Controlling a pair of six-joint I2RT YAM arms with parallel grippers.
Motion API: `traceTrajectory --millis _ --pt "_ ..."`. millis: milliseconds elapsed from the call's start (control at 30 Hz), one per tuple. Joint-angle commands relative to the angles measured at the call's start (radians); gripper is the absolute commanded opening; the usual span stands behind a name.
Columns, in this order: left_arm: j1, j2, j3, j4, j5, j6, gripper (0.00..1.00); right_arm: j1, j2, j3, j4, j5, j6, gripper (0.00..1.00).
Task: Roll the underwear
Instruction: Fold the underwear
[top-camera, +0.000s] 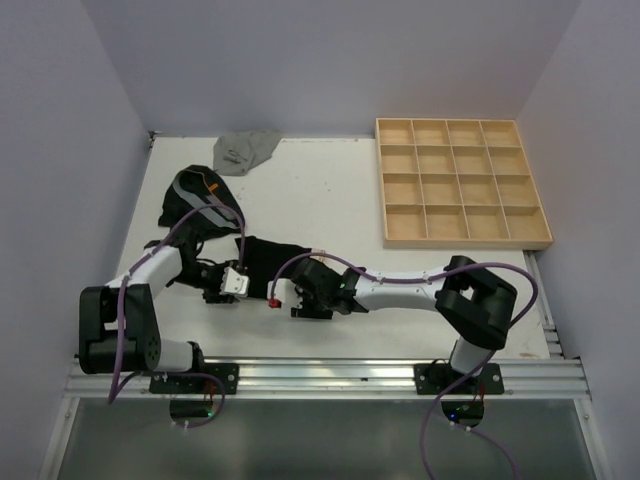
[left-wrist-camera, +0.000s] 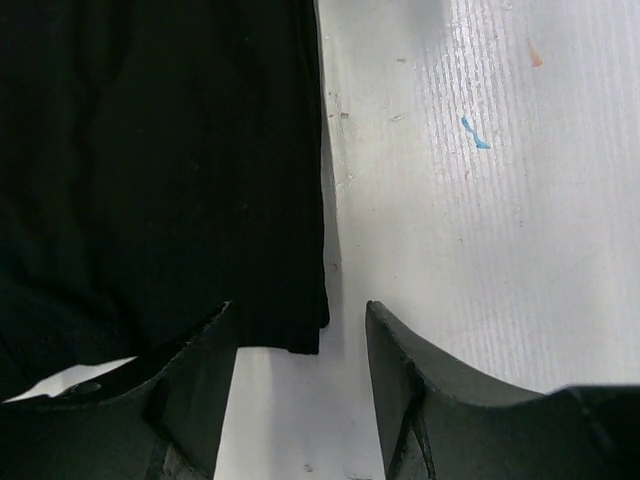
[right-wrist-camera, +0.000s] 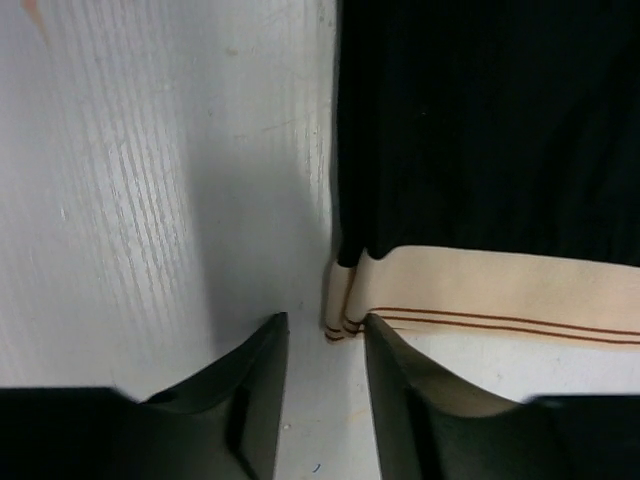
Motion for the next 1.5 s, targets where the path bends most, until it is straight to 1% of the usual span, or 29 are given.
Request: traceTrajectory --millis 0,67,100,133,167,200,233,267,300,400,433,467,500,533,567,633,667,767,900,1000,1100,1200,1300,1467 --pt "-0.030 0.016 0.001 0.071 -0.004 -0.019 0.56 0.003 0.037 0.023 0.018 -0.003 -0.026 0.37" --pt "-0.032 0.056 0.020 0.079 -0.021 -0.039 0.53 0.003 0.051 0.028 0.008 -0.004 -0.027 0.27" --pt "-0.032 0.073 0.029 0.075 -0.023 -0.042 0.52 0.001 0.069 0.030 0.002 -0.004 -0.027 0.20" --pt "-0.032 0.103 0.037 0.070 -0.032 -0.042 0.50 0.003 0.076 0.031 0.001 -0.004 -0.026 0.17" --pt "-0.032 0.114 0.050 0.064 -0.040 -0.039 0.45 0.001 0.082 0.030 -0.001 -0.006 -0.021 0.14" --pt "-0.032 0.122 0.054 0.055 -0.041 -0.035 0.43 0.003 0.086 0.028 0.002 -0.007 -0.018 0.10" --pt "-0.032 0.131 0.052 0.052 -0.052 -0.030 0.40 0.003 0.089 0.025 0.002 -0.010 -0.015 0.07" --pt "-0.034 0.131 0.047 0.049 -0.058 -0.021 0.39 0.003 0.090 0.022 0.004 -0.012 -0.013 0.03" --pt "-0.040 0.133 0.043 0.056 -0.067 -0.022 0.38 0.003 0.093 0.022 0.004 -0.012 -0.010 0.01" --pt "-0.047 0.131 0.020 0.094 -0.104 -0.042 0.29 0.003 0.099 0.025 0.001 -0.020 -0.004 0.00" --pt "-0.047 0.130 0.017 0.099 -0.116 -0.049 0.22 0.003 0.099 0.028 -0.002 -0.023 0.000 0.00" --pt "-0.047 0.128 0.018 0.098 -0.119 -0.055 0.19 0.003 0.094 0.034 -0.013 -0.035 0.008 0.00" --pt "-0.047 0.128 0.023 0.076 -0.119 -0.056 0.15 0.001 0.091 0.039 -0.021 -0.035 0.014 0.00" --pt "-0.047 0.122 0.034 0.056 -0.116 -0.055 0.09 0.003 0.071 0.042 -0.027 -0.036 0.028 0.00" --pt "-0.049 0.113 0.041 0.030 -0.115 -0.038 0.06 0.003 0.057 0.046 -0.036 -0.074 0.036 0.00" --pt "-0.047 0.081 0.061 -0.057 -0.109 -0.020 0.00 0.010 0.025 0.050 -0.051 -0.101 0.066 0.00" --pt "-0.047 0.069 0.067 -0.085 -0.106 -0.003 0.00 0.018 -0.008 0.053 -0.064 -0.113 0.077 0.00" --pt "-0.047 0.029 0.096 -0.236 -0.103 0.031 0.00 0.027 -0.065 0.065 -0.111 -0.159 0.112 0.00" --pt "-0.047 0.012 0.133 -0.359 -0.106 0.048 0.00 0.033 -0.091 0.092 -0.188 -0.243 0.135 0.00" --pt "-0.046 0.022 0.175 -0.439 -0.098 0.051 0.00 0.033 -0.078 0.126 -0.249 -0.286 0.149 0.00" --pt "-0.047 0.064 0.234 -0.447 -0.080 -0.024 0.00 0.032 -0.053 0.151 -0.280 -0.320 0.155 0.00" --pt "-0.047 0.139 0.328 -0.447 -0.061 -0.094 0.00 0.023 -0.023 0.174 -0.286 -0.349 0.149 0.00" --pt "-0.046 0.189 0.374 -0.445 -0.055 -0.134 0.01 -0.016 -0.019 0.188 -0.288 -0.400 0.154 0.00" --pt "-0.047 0.252 0.466 -0.447 -0.027 -0.156 0.03 -0.129 -0.019 0.233 -0.349 -0.516 0.117 0.00"
